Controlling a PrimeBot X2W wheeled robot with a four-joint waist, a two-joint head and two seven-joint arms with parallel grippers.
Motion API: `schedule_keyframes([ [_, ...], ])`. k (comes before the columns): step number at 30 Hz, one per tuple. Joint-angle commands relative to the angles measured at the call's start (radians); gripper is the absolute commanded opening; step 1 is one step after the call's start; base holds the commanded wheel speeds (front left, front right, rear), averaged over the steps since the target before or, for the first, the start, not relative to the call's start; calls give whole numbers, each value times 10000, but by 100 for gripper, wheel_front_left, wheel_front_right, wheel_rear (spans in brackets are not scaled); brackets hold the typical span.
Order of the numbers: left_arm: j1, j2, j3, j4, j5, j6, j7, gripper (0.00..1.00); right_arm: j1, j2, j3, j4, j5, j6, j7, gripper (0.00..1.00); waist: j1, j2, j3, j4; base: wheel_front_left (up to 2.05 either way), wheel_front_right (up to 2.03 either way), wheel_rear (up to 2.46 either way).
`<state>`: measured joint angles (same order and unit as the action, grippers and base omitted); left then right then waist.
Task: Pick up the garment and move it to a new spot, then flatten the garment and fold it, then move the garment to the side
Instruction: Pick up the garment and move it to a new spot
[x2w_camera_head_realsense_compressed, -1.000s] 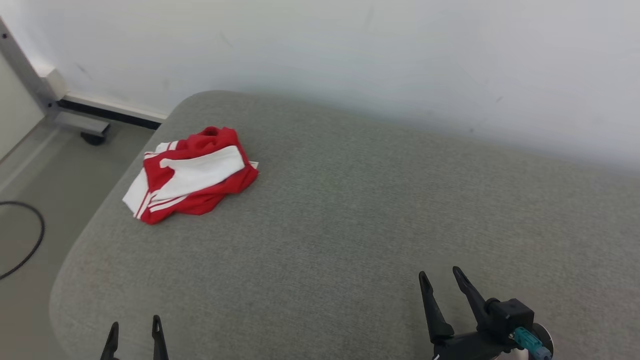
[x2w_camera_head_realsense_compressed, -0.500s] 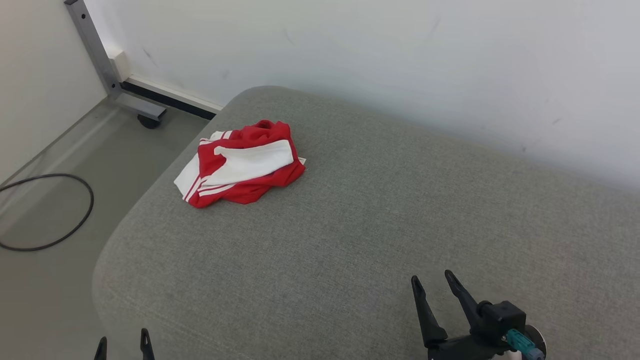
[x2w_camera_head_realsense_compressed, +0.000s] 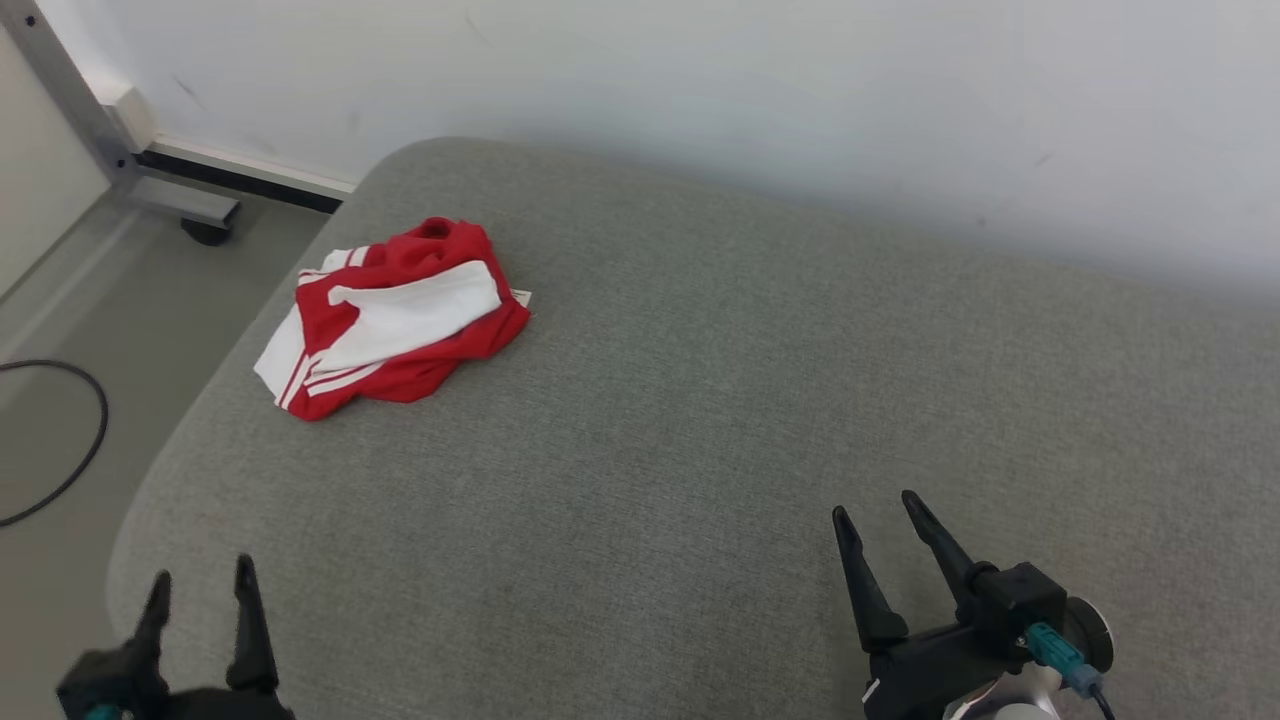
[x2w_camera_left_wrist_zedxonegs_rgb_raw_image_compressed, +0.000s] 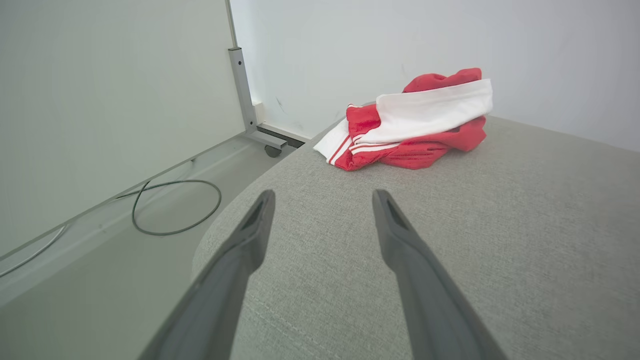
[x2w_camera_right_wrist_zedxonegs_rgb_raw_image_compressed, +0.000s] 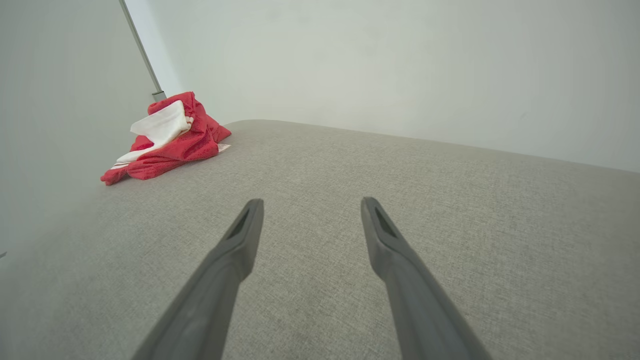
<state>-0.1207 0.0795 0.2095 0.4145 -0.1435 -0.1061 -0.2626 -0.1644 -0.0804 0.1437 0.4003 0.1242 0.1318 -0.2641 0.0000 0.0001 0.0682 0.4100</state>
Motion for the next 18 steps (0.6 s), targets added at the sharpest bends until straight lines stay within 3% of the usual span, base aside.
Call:
schedule_keyframes([
  [1,-522,268,-8,182,82,-80,-32,100,-106,-146,17,-94,-3,-20,3,100,0,-1,609,-605,0,0,0],
  [7,-2337,1129,-429,1348,-136,-241,-34,100,-394,-544,193,-485,80,-20,1,100,0,-1,1241,-1295,0,0,0],
  [18,-5545,3096,-2222,3525,-1579,-228,428,100,-977,-1039,358,-1139,290,-20,1,100,0,-1,2511,-2482,0,0,0],
])
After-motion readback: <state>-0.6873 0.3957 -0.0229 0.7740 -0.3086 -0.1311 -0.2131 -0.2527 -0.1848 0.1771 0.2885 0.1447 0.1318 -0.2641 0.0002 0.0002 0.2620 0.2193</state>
